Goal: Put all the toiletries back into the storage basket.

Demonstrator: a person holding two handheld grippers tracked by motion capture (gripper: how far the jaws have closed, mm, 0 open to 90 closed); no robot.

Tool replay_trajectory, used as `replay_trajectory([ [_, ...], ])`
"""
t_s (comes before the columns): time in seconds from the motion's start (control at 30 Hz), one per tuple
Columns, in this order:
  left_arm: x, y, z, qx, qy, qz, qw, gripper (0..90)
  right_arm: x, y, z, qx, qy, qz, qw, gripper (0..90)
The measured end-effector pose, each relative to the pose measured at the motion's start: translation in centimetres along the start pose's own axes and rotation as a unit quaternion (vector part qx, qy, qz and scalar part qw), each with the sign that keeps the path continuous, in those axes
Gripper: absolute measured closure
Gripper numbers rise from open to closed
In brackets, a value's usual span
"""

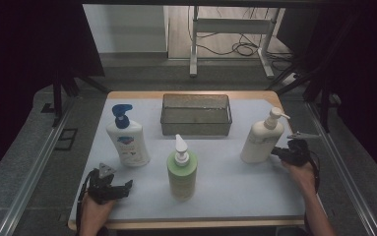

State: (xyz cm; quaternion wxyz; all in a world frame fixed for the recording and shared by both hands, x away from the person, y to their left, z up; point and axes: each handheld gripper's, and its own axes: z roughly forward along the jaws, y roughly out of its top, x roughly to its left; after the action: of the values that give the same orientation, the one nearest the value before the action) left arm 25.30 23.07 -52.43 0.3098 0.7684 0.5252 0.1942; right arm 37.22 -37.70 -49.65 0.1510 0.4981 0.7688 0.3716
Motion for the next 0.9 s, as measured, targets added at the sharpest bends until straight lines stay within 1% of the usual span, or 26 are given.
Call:
replay_trajectory([
  [0.03,0.0,0.0,0.0,0.0,0.0,0.0,1.0,11.6,0.1,0.0,0.0,-0.001,0.001,-0.005,1.0,87.1],
  [0.1,0.0,0.0,0.0,0.001,0.0,0.002,1.0,11.6,0.3,-0.1,0.0,0.0,0.003,-0.005,1.0,87.1],
  [0.23,0.0,0.0,0.0,0.0,0.0,0.0,1.0,11.6,0.8,-0.2,-0.3,-0.002,0.009,-0.013,0.9999,87.0],
  [0.43,0.0,0.0,0.0,0.0,0.0,0.0,1.0,11.6,1.5,-0.3,-0.6,-0.001,0.015,-0.014,0.9998,87.0],
  [0.63,0.0,0.0,0.0,0.0,0.0,0.0,1.0,11.6,2.1,-0.6,-0.7,-0.001,0.024,-0.021,0.9995,87.0],
  [0.73,0.0,0.0,0.0,0.0,0.0,0.0,1.0,11.6,2.7,-0.8,-0.9,0.0,0.031,-0.023,0.9993,86.9],
  [0.9,0.0,0.0,0.0,0.002,0.0,0.002,1.0,11.6,3.3,-1.0,-1.0,0.002,0.037,-0.027,0.9989,87.1],
])
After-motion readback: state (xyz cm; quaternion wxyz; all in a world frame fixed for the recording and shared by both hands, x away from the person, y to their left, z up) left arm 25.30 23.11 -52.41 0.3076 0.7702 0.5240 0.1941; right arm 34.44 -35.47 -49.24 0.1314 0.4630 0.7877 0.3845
